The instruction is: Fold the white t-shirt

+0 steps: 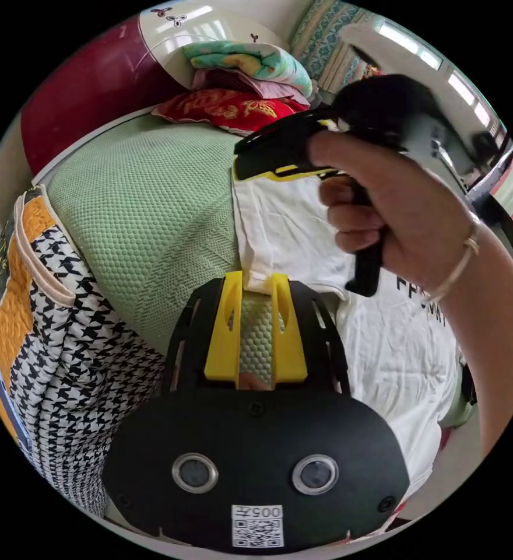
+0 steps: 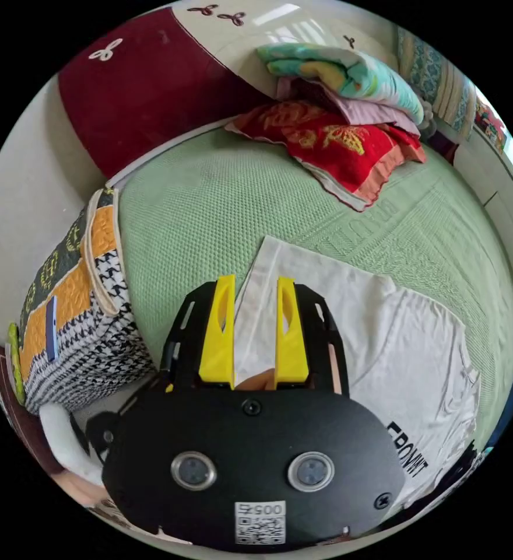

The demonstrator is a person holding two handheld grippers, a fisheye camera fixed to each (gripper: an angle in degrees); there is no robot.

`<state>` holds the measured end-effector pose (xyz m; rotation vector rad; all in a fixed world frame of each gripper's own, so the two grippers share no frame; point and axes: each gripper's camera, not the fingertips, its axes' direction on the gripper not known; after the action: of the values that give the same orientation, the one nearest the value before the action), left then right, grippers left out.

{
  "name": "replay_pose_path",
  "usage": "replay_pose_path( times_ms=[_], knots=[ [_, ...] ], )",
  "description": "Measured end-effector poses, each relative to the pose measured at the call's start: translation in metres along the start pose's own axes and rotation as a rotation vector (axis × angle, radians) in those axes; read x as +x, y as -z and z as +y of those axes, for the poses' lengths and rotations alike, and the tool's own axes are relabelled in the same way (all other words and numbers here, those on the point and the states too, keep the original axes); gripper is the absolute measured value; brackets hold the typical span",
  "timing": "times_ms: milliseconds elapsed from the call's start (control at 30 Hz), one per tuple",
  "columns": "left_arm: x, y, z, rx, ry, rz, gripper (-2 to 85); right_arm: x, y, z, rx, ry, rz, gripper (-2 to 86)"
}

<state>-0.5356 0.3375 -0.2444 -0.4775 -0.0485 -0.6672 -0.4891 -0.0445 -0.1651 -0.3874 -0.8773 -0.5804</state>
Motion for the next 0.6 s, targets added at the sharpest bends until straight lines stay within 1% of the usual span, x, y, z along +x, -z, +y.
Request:
replay_pose_path(
  times_ms=[67, 133, 233, 300, 367, 467, 533, 600],
  knots=[
    [0.002, -0.001, 0.001, 0.001, -0.018, -0.022, 7.6, 0.000, -0.017, 0.008, 0.007, -0.028, 0.016, 8.2],
    [0.008, -0.002, 0.000, -0.005, -0.063, -0.044, 6.5, -0.002, -0.017, 0.017, 0.069, -0.023, 0.057, 6.8],
    [0.006, 0.004, -0.005, -0.024, -0.019, 0.022, 4.5, 0.005, -0.006, 0.025, 0.086, -0.015, 0.099, 1.5],
    [0.009, 0.017, -0.008, 0.006, -0.007, 0.042, 3.8, 0.015, 0.012, 0.028, 0.122, -0.015, 0.078, -0.7],
    [0.018, 0.033, -0.012, 0.044, -0.043, 0.060, 3.6, 0.035, 0.049, 0.039, 0.226, -0.056, 0.024, -1.4],
    [0.047, 0.059, -0.013, 0.098, -0.157, 0.086, 3.5, 0.071, 0.098, 0.060, 0.324, -0.130, -0.028, -1.6],
    [0.075, 0.077, -0.003, 0.136, -0.252, 0.135, 3.7, 0.097, 0.124, 0.081, 0.365, -0.170, -0.048, -1.6],
    [0.096, 0.083, 0.008, 0.138, -0.300, 0.158, 3.8, 0.125, 0.145, 0.108, 0.401, -0.218, -0.021, -1.6]
  ],
)
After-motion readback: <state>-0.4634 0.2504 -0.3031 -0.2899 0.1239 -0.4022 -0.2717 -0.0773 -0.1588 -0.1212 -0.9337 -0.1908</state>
